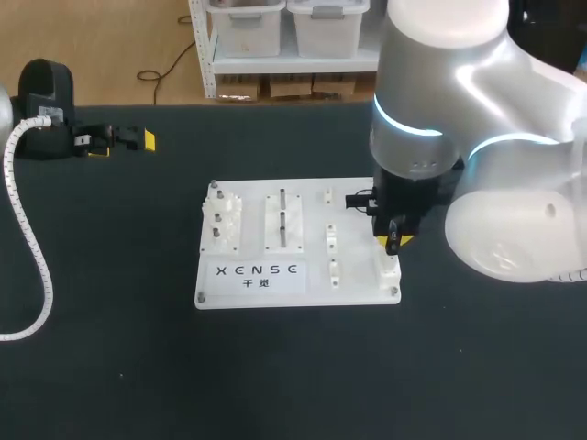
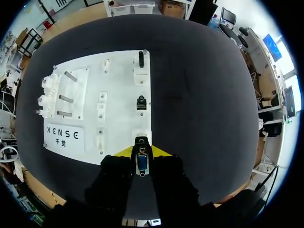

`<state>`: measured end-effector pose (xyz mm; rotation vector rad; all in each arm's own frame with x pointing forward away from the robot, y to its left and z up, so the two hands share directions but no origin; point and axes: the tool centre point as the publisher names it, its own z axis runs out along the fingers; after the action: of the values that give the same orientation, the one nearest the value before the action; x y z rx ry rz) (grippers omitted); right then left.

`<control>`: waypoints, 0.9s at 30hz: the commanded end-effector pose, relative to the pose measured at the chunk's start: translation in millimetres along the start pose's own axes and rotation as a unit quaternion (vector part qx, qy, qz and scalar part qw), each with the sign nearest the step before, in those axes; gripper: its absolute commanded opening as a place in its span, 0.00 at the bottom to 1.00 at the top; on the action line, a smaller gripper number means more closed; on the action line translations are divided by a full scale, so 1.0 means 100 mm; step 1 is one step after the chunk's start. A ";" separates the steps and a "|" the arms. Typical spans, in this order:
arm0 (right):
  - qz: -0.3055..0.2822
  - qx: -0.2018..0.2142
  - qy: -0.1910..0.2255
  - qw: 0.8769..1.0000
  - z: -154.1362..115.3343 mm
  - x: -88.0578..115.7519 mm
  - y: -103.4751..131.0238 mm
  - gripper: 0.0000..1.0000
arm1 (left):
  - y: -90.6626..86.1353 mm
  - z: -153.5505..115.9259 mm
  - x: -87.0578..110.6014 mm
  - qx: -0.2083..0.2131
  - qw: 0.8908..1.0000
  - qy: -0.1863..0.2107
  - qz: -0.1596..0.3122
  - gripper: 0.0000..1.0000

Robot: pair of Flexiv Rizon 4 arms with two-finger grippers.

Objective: Insert the USB connector, Ethernet cable, and multi-pin plug into their matching sockets one by one.

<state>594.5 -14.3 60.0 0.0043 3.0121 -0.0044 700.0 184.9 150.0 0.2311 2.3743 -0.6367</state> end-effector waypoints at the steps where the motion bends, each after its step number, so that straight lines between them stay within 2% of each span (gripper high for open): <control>1: 0.001 0.003 0.002 1.000 0.05 0.00 0.00 0.00 | 0.00 0.00 0.00 0.000 1.000 0.000 0.000 1.00; 27: 0.009 -0.001 0.011 1.000 0.03 -0.01 0.01 0.00 | 0.00 0.00 0.00 0.000 1.000 0.000 0.000 1.00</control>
<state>595.5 -13.1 60.7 0.0340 3.0366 -0.0036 700.0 184.9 150.0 0.2311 2.3743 -0.6367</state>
